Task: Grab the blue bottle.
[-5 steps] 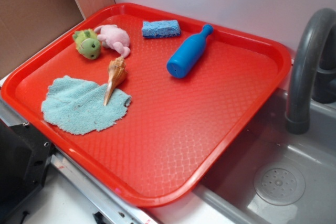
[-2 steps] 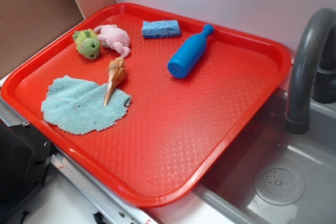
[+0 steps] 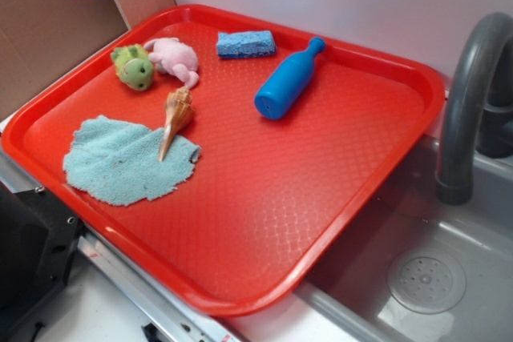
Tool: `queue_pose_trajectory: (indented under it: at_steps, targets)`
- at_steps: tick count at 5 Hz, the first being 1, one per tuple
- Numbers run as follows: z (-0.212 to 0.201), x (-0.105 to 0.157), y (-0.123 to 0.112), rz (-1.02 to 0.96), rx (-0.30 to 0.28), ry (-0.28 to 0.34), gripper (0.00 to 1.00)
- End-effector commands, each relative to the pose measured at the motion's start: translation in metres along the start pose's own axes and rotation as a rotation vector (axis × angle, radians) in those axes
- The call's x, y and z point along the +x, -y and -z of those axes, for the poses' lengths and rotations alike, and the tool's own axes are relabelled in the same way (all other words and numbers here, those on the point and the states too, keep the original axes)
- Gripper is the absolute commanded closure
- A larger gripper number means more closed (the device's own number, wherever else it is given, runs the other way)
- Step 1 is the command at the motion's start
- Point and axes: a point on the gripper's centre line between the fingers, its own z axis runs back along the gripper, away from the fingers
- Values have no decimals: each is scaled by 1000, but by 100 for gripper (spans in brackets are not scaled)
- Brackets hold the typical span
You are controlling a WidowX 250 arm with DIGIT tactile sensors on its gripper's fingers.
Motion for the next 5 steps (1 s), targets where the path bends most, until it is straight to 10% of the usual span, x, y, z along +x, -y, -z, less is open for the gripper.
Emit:
queue_pose_trajectory:
  at_steps: [1, 5]
  targets:
    - [54, 42, 36, 45, -72, -28, 0]
    - [152, 48, 44, 136, 74, -188, 0]
